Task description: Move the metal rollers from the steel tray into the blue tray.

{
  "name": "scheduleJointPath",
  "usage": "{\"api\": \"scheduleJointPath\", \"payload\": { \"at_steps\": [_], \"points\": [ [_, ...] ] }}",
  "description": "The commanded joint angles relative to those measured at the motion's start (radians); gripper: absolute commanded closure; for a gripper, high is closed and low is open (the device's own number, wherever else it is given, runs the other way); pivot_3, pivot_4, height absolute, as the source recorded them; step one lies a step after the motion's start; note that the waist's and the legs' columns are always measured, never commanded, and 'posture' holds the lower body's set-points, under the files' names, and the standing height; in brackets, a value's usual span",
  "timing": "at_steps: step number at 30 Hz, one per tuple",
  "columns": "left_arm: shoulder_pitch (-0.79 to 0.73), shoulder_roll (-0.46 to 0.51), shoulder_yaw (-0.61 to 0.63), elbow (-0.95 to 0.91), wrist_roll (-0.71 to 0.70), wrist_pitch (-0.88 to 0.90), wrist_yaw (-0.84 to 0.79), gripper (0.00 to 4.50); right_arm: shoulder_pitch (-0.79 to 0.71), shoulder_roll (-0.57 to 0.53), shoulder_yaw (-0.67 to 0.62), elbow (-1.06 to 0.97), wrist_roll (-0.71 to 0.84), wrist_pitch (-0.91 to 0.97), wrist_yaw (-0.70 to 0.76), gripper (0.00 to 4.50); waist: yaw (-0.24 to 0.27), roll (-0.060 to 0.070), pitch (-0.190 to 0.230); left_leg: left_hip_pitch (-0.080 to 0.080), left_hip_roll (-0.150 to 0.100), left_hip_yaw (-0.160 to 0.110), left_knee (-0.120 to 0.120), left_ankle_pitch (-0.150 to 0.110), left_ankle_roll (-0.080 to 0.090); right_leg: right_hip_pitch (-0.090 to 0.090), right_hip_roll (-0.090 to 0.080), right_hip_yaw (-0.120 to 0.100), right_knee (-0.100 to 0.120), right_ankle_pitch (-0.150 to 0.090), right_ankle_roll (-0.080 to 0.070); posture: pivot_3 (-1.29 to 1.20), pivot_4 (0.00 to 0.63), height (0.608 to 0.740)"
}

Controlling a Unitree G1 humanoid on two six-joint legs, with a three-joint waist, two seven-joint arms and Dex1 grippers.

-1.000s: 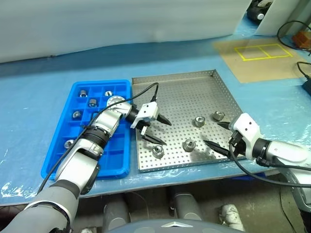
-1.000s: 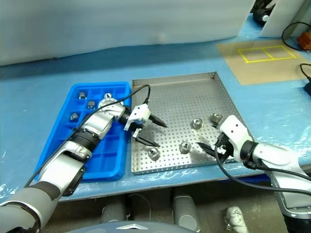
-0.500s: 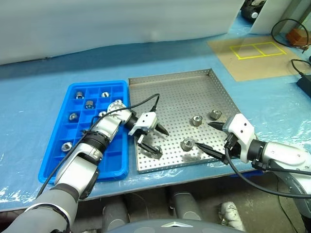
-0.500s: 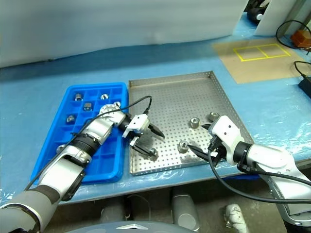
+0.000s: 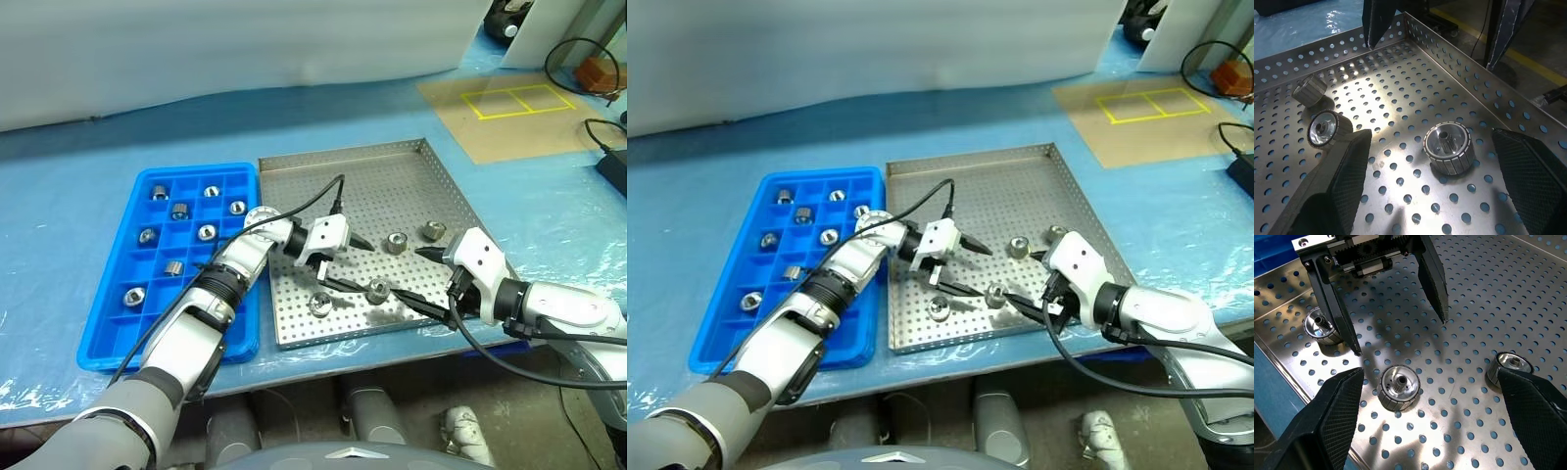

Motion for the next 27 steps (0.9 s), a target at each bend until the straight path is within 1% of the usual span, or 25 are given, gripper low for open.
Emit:
{"api": "scheduleJointPath", "payload": {
  "at_steps": [1,6,10,14,19,23,26,27],
  "points": [
    [-0.015,-0.027,-0.024,0.055,0.032,-0.045,0.005,0.4,0.015,-0.015,-0.056,-0.041,0.019,0.003,-0.01,0.0,0.0,0.0,0.0,0.0,0.0,0.0,0.0,0.0,0.0,0.0,0.0,0.0,0.0,0.0,0.001,-0.64,0.15,0.74],
    [-0.026,-0.059,-0.033,0.124,0.062,-0.085,0.014,0.4,0.048,-0.02,-0.09,-0.06,0.027,0.014,-0.016,0.0,-0.002,0.0,0.0,-0.001,-0.001,0.0,0.001,0.0,0.001,0.0,-0.001,0.0,-0.001,-0.002,0.004,-0.66,0.15,0.74],
    [-0.045,-0.11,-0.026,0.208,0.091,-0.106,0.087,0.4,0.057,-0.025,-0.104,-0.065,0.035,0.02,-0.024,0.0,-0.003,0.0,0.0,-0.001,-0.001,0.0,0.001,0.0,0.001,0.0,-0.001,0.0,-0.001,-0.002,0.004,-0.67,0.15,0.74],
    [-0.051,-0.141,-0.036,0.279,0.135,-0.136,0.147,0.4,0.06,-0.029,-0.104,-0.066,0.032,0.022,-0.029,0.0,-0.004,0.0,0.0,-0.001,-0.002,0.0,0.001,-0.001,0.002,0.0,-0.001,0.0,-0.002,-0.003,0.004,-0.67,0.15,0.74],
    [-0.034,-0.148,-0.057,0.303,0.174,-0.161,0.153,0.4,0.061,-0.029,-0.1,-0.07,0.032,0.026,-0.036,0.0,-0.01,0.0,0.0,-0.001,-0.002,0.0,0.001,-0.001,0.002,0.0,-0.001,0.0,-0.002,-0.003,0.005,-0.67,0.15,0.74],
    [-0.033,-0.153,-0.051,0.312,0.179,-0.16,0.165,0.4,0.06,-0.031,-0.094,-0.067,0.027,0.02,-0.043,0.0,-0.015,0.0,0.0,-0.001,-0.003,0.0,0.001,-0.001,0.002,0.001,-0.002,-0.001,-0.003,-0.003,0.005,-0.67,0.15,0.74],
    [-0.035,-0.16,-0.039,0.308,0.164,-0.155,0.157,0.97,0.053,-0.031,-0.088,-0.062,0.025,0.017,-0.048,0.0,-0.019,0.0,0.0,-0.001,-0.005,0.0,0.001,-0.002,0.003,0.002,-0.003,-0.001,-0.004,-0.003,0.005,-0.66,0.15,0.74],
    [-0.036,-0.16,-0.039,0.308,0.162,-0.156,0.153,1.32,0.051,-0.031,-0.086,-0.061,0.024,0.017,-0.049,0.0,-0.021,0.0,0.0,-0.001,-0.006,0.0,0.001,-0.002,0.004,0.002,-0.004,-0.001,-0.004,-0.003,0.005,-0.66,0.15,0.74]
  ]
}}
